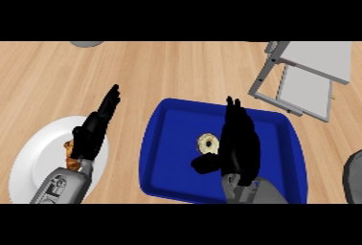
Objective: Pick the cupcake from the tray and place it in the tiered shelf
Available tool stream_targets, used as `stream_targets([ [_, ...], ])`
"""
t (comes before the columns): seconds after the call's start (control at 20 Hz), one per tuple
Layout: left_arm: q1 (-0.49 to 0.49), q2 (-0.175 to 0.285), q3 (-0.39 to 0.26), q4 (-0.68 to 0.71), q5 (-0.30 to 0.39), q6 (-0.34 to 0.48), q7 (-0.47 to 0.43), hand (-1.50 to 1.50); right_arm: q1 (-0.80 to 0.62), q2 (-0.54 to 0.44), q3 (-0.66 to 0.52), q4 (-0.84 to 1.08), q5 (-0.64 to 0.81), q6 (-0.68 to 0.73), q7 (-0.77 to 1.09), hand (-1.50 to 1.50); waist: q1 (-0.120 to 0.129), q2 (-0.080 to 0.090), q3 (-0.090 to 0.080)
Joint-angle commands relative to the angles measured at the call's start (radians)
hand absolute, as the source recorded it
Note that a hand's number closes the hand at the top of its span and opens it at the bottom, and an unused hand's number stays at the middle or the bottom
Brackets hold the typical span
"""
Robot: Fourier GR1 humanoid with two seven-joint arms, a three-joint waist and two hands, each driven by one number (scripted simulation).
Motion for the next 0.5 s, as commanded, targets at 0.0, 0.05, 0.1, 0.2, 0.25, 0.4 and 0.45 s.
stream_targets([
  [0.0,-0.028,0.019,0.037,0.01,0.012,-0.016,0.02,0.0,-0.003,0.013,0.056,0.025,0.015,-0.044,0.244,-1.5,-0.002,0.0,0.0],
  [0.05,0.021,-0.002,0.011,0.029,-0.005,-0.018,-0.054,0.0,-0.061,0.013,0.015,0.044,-0.031,-0.02,0.244,-1.5,0.004,0.002,0.0],
  [0.1,-0.007,0.014,0.027,-0.016,0.012,-0.022,0.028,0.0,-0.019,0.013,0.033,0.042,-0.006,-0.042,0.242,-1.5,0.001,0.0,0.001],
  [0.2,0.019,0.01,0.013,-0.028,-0.007,-0.018,0.009,0.0,-0.074,0.013,-0.031,0.067,-0.041,-0.003,0.226,-1.5,0.006,0.001,0.0],
  [0.25,0.038,0.017,0.013,-0.056,0.008,-0.034,0.013,0.0,-0.083,0.013,-0.035,0.104,-0.04,-0.029,0.229,-1.5,0.013,0.001,0.0],
  [0.4,-0.011,0.034,0.051,-0.031,0.017,-0.044,0.039,0.0,-0.028,0.013,0.029,0.138,-0.023,-0.087,0.208,-1.5,0.003,0.002,0.001],
  [0.45,-0.001,0.018,0.039,-0.015,0.001,-0.034,0.026,0.0,-0.011,0.013,0.002,0.067,-0.019,-0.022,0.214,-1.5,-0.008,0.0,0.0],
])
